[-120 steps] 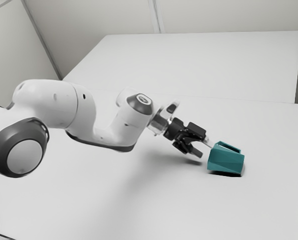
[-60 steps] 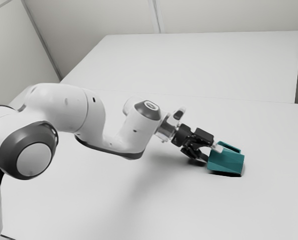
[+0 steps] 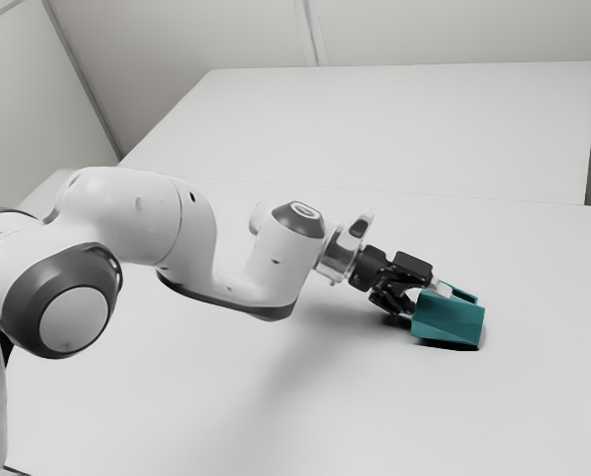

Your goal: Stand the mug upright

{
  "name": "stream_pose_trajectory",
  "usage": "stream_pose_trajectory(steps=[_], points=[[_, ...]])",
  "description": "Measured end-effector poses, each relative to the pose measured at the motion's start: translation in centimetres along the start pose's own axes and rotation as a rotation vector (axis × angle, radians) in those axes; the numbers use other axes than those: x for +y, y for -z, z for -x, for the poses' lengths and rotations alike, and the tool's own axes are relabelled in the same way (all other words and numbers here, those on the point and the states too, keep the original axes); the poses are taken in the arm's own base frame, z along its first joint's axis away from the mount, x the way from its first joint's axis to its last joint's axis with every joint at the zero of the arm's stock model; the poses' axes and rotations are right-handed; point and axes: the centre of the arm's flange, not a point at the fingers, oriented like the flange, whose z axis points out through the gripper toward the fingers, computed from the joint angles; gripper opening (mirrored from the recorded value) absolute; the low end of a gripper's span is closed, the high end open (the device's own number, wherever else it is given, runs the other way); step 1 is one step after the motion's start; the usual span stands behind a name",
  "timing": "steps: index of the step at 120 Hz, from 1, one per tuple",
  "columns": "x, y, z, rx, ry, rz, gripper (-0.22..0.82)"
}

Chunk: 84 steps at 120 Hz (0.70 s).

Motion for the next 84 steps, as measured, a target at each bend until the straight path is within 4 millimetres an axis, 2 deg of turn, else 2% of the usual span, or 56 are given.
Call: stream_pose_trajectory(steps=[10,20,84], points=[[0.01,-0.01,-0.03,0.006,0.000,0.007,0.60],[0.08,-0.04,-0.03,0.010,-0.003,0.011,0.55],[0.39,-0.22,0.03,0.013,-0.021,0.024,0.07]])
